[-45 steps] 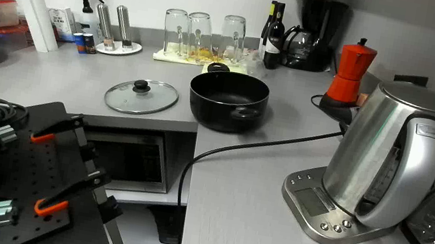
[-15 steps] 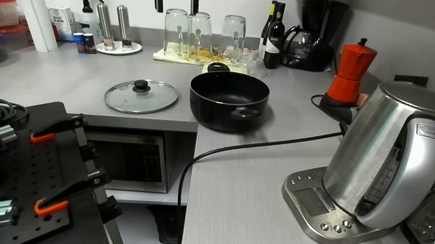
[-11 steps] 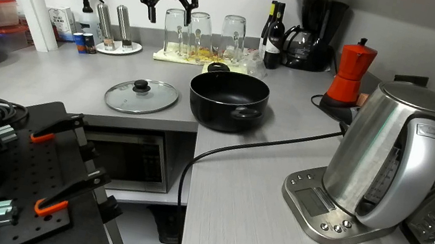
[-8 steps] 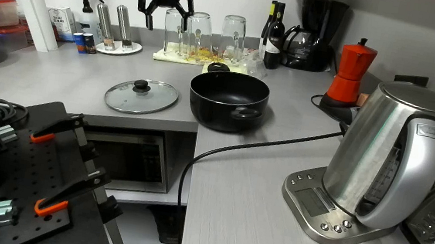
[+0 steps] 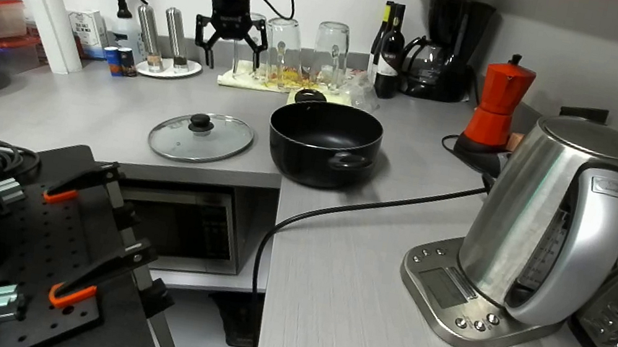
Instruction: Put the lid on the pot
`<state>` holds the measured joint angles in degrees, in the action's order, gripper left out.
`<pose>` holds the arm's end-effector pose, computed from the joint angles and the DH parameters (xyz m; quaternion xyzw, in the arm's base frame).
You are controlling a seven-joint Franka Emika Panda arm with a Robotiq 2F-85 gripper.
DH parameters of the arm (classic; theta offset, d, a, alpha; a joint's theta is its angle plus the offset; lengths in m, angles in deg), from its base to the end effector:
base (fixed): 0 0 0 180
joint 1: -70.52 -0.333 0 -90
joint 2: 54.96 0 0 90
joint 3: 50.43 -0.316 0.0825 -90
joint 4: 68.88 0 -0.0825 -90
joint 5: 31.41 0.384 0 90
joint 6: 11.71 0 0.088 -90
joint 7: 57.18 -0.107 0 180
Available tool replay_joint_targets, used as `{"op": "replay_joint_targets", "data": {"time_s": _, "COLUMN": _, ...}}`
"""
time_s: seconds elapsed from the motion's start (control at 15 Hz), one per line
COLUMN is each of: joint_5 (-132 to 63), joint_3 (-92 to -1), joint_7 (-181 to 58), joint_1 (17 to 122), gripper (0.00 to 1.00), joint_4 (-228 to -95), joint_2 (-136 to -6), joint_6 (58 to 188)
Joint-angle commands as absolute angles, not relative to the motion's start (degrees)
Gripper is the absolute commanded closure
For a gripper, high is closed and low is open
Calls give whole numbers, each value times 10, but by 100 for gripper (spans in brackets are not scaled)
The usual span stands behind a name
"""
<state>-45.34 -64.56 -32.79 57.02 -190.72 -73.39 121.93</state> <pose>0.5012 0.2570 0.2530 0.8566 0.5116 -0.0484 0.0459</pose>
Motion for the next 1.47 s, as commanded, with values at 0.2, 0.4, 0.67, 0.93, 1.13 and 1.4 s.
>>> {"op": "replay_joint_targets", "data": {"time_s": 0.2, "joint_5": -464, "joint_3": -665, "joint_7": -288, "joint_1": 565, "gripper": 0, "joint_4": -1894, "joint_2": -801, "joint_6": 1271}}
{"op": "replay_joint_targets", "data": {"time_s": 0.4, "joint_5": -463, "joint_3": -672, "joint_7": -291, "joint_1": 560, "gripper": 0, "joint_4": -1891, "joint_2": -828, "joint_6": 1296}}
{"op": "replay_joint_targets", "data": {"time_s": 0.67, "joint_5": -465, "joint_3": -682, "joint_7": -304, "joint_1": 543, "gripper": 0, "joint_4": -1890, "joint_2": -859, "joint_6": 1335}}
{"op": "replay_joint_targets", "data": {"time_s": 0.93, "joint_5": -468, "joint_3": -679, "joint_7": -313, "joint_1": 527, "gripper": 0, "joint_4": -1878, "joint_2": -898, "joint_6": 1369}}
{"op": "replay_joint_targets", "data": {"time_s": 1.13, "joint_5": -470, "joint_3": -672, "joint_7": -322, "joint_1": 522, "gripper": 0, "joint_4": -1871, "joint_2": -920, "joint_6": 1383}}
{"op": "replay_joint_targets", "data": {"time_s": 1.4, "joint_5": -476, "joint_3": -657, "joint_7": -349, "joint_1": 515, "gripper": 0, "joint_4": -1882, "joint_2": -926, "joint_6": 1403}}
